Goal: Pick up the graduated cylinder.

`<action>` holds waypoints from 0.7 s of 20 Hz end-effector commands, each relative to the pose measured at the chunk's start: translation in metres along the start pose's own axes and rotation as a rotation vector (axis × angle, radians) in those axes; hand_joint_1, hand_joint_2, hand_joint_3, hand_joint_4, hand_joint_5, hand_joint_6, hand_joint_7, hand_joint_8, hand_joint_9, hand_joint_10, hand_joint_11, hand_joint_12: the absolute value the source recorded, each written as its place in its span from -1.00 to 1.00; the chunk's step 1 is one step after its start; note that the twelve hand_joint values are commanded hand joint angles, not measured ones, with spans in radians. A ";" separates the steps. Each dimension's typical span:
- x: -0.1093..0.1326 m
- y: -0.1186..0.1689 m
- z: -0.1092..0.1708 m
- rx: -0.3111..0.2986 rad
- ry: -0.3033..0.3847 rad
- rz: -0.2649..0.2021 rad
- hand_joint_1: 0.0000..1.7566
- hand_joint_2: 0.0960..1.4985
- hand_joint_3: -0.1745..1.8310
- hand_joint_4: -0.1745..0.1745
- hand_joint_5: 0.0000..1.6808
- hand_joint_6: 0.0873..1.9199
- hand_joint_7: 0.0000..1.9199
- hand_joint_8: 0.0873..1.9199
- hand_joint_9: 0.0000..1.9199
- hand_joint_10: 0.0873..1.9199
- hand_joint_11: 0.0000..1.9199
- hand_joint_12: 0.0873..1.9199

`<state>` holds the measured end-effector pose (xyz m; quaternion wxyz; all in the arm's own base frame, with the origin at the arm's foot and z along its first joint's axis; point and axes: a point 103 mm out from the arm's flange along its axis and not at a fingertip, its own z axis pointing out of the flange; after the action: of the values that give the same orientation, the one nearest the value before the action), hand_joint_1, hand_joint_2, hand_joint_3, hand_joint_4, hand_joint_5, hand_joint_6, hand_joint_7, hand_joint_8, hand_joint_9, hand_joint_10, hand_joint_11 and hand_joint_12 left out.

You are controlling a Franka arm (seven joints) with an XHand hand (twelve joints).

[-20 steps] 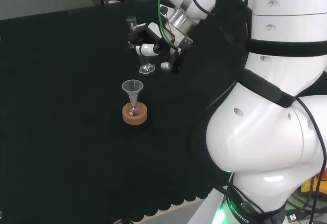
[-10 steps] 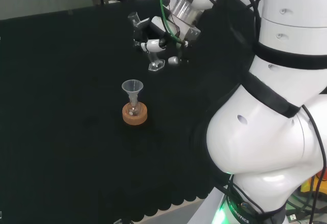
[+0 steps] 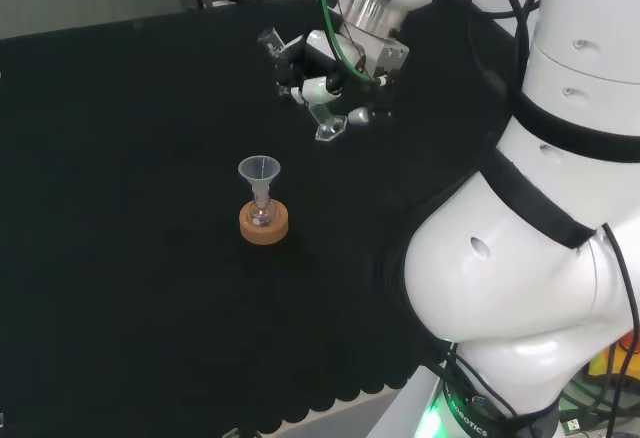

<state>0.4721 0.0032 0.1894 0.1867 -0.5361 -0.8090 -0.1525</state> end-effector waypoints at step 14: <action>0.004 -0.111 0.016 0.185 -0.148 0.028 0.28 0.49 -0.84 -0.66 0.14 0.07 0.43 -0.79 0.59 -1.00 0.50 -0.38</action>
<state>0.4082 -0.0167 0.1822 0.1802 -0.5417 -0.8171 -0.0804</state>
